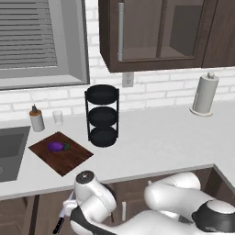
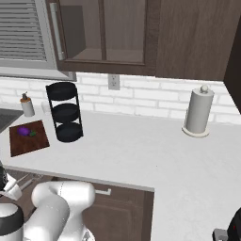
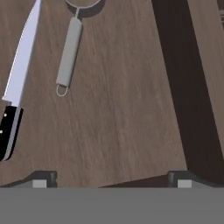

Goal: Place the appropriate cutting tool for cutting the eggplant skin on the cutting board.

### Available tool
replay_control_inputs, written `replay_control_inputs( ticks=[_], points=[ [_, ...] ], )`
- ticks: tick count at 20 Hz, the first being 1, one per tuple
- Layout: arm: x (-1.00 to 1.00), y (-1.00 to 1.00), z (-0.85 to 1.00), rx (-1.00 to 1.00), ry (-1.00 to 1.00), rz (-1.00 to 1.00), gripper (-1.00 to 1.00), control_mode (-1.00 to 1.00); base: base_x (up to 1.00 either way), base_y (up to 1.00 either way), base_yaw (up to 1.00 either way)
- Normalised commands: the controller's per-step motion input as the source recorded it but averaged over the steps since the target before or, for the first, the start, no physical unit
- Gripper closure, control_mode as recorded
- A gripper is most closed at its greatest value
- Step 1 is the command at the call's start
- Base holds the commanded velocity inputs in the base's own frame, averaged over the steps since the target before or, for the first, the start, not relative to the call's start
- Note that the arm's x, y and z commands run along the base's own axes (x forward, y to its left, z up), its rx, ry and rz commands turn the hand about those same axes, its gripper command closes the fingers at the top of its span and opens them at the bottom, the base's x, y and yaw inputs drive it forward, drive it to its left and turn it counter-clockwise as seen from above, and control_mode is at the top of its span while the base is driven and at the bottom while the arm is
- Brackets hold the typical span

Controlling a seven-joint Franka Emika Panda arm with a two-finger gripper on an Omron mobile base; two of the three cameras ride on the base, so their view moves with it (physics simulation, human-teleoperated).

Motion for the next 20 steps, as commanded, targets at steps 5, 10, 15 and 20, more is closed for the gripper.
replay_control_inputs(
  ticks=[5, 10, 15, 20],
  points=[
    [-0.04, 0.08, -0.45, 0.0, 0.01, 0.01, -1.0, -1.0, 0.0, 0.0, 0.0],
    [-0.54, 0.12, -0.16, 0.0, 0.0, 0.0, -1.0, -1.0, 0.0, 0.0, 0.0],
    [-0.78, 0.04, 0.0, 0.0, 0.04, 0.0, -1.0, -1.0, 0.0, 0.0, 0.0],
    [-0.9, 0.0, 0.0, 0.02, 0.08, 0.0, -1.0, -1.0, 0.0, 0.0, 0.0]
  ],
)
